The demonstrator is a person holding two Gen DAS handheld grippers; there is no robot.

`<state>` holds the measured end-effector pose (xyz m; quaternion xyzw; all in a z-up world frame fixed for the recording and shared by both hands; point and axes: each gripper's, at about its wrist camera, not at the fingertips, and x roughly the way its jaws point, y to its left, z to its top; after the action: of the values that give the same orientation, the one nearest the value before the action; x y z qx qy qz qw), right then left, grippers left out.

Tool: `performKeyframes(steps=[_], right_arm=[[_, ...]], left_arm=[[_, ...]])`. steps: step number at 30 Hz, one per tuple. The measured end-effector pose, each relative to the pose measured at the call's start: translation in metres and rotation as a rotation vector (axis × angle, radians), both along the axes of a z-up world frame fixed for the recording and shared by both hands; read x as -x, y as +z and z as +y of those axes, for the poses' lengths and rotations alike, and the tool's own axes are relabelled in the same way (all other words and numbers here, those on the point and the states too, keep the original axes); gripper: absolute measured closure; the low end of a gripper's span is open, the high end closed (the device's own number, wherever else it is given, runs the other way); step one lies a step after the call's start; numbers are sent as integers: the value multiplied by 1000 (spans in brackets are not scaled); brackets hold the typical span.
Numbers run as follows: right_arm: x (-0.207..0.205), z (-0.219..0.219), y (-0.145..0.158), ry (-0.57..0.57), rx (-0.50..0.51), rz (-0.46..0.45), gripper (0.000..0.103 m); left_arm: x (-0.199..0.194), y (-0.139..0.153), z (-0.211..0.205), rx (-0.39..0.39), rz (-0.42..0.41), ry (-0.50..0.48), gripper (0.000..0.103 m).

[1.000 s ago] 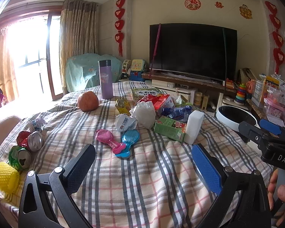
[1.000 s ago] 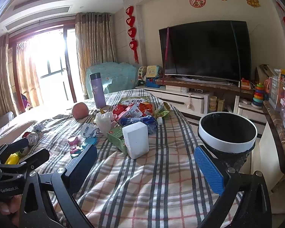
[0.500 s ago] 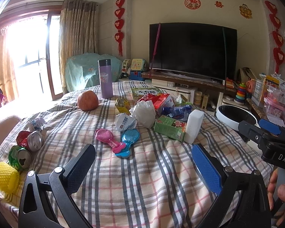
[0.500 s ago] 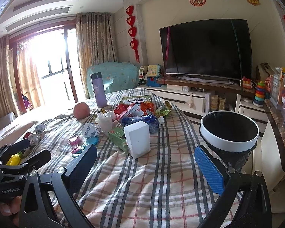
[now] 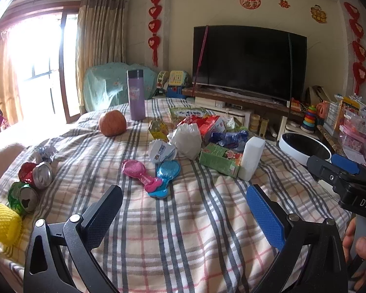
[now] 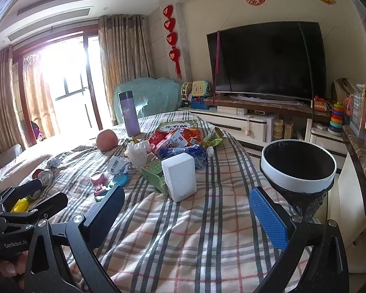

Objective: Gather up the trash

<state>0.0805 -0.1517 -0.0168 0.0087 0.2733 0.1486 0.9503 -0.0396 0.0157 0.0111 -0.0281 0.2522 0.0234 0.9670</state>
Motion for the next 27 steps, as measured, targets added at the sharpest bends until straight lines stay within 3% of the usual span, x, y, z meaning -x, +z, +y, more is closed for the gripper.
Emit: performKeyframes(steps=[22, 27], right_arm=[[-48, 8, -26, 75, -55, 144, 0], [-62, 9, -33, 83, -63, 183, 0]], left_arm=[[-82, -30, 43, 65, 190, 63, 6], [-105, -35, 42, 53, 223, 21, 9]])
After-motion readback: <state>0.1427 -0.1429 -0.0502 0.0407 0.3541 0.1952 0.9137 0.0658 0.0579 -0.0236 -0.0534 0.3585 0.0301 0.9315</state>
